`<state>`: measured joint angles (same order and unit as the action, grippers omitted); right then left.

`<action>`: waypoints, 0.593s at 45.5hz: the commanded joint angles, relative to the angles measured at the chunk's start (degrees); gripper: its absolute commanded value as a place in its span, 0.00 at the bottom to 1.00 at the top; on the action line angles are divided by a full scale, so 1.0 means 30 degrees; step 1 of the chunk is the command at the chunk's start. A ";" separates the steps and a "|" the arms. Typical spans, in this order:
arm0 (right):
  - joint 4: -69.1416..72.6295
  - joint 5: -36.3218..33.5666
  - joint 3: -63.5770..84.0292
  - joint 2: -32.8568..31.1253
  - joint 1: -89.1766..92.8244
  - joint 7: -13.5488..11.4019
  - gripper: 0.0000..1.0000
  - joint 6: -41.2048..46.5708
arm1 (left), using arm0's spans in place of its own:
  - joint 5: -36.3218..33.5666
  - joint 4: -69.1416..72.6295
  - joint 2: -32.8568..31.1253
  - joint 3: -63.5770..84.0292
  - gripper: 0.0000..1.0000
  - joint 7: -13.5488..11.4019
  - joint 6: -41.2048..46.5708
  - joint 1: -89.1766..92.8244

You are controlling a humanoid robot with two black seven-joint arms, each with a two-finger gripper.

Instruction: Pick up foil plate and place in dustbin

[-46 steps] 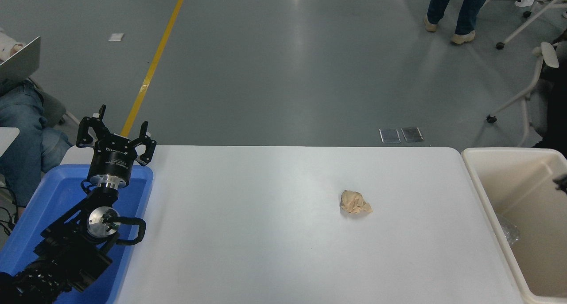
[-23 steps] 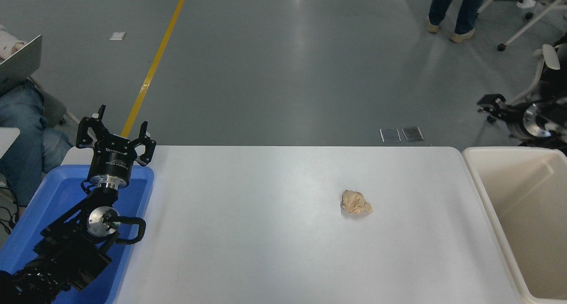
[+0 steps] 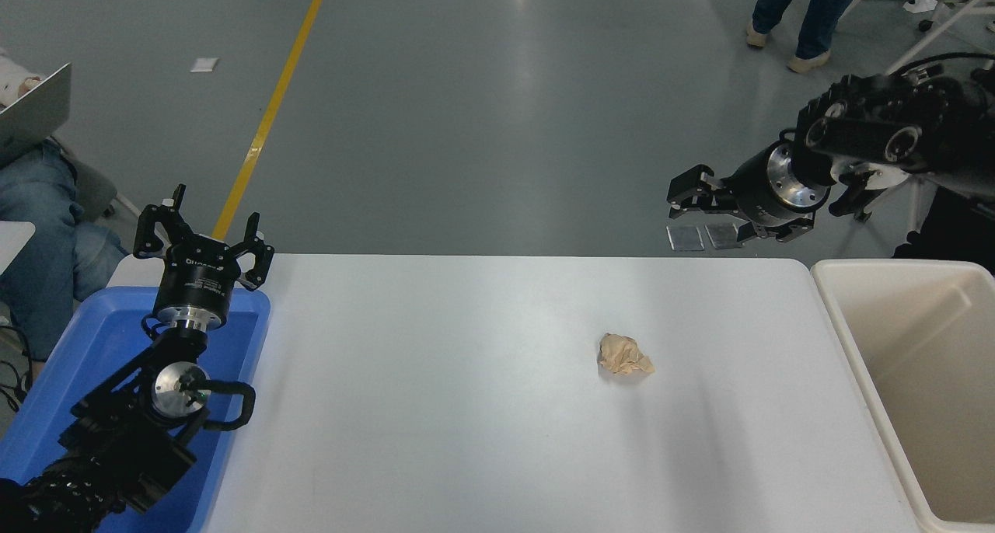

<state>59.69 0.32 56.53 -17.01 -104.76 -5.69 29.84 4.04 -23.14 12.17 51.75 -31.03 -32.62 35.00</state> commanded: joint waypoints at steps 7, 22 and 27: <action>0.6262 0.0098 0.0346 0.0103 -0.4745 -0.0038 1.00 0.0396 | 0.0002 0.0008 0.0016 0.0007 0.99 0.0000 0.0005 -0.0008; 0.8637 0.0068 0.0726 -0.1419 -0.6798 -0.0008 1.00 0.0952 | 0.0002 -0.0021 -0.0013 0.0007 0.99 0.0000 -0.0024 -0.0008; 0.8843 0.0097 0.1107 -0.1889 -0.6916 -0.0038 1.00 0.1011 | 0.0002 0.0008 0.0016 0.0007 0.99 0.0000 0.0005 0.0021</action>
<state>82.00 0.53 58.23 -19.50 -122.39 -5.77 31.82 4.05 -23.14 12.15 51.74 -31.03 -32.61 34.99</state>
